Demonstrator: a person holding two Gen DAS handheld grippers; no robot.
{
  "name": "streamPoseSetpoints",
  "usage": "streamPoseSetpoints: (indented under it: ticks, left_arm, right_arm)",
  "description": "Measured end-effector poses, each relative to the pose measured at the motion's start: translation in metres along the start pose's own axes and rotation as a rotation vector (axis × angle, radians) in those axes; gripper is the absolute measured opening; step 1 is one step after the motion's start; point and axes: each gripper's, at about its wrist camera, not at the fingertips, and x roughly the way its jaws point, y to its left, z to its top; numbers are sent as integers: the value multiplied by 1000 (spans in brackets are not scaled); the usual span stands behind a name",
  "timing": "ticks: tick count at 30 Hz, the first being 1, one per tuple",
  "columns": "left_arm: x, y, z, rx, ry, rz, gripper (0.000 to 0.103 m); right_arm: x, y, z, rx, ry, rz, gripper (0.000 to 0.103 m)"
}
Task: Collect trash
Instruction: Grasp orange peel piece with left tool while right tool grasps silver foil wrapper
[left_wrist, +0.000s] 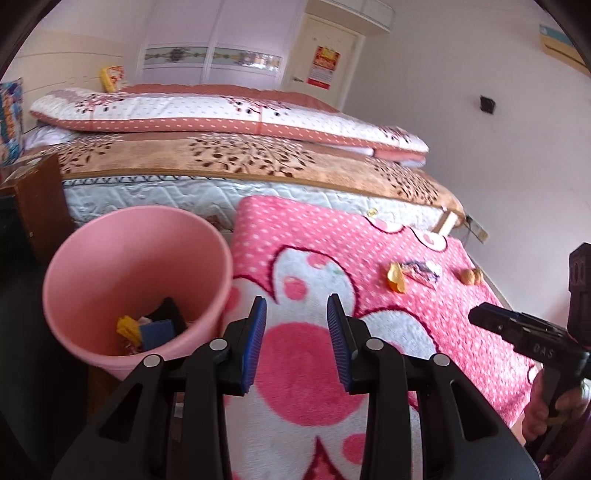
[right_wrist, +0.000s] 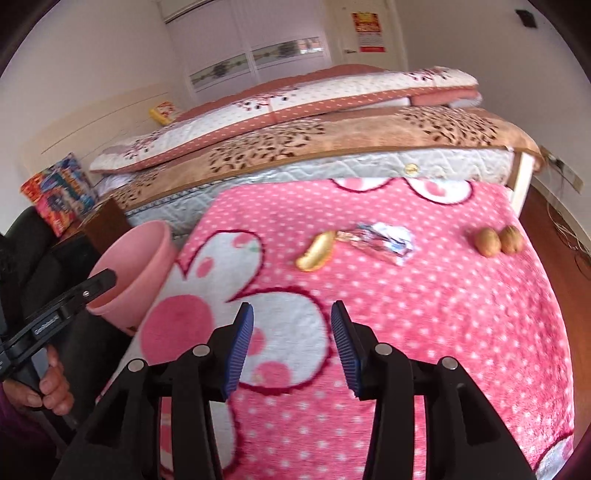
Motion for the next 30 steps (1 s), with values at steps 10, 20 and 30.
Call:
streamPoseSetpoints:
  ticks: [10,20,30]
  left_arm:
    - [52,-46,13,29,61,-49,34]
    - [122,-110,20,90,175,-105,34]
    - [168,-119,21,46,245,-93,34]
  right_arm:
    - [19,-56,8,84,5,-36,47]
    - [57,-101,37,98,55,-40,54]
    - [93,-106,74,72,63,34,54]
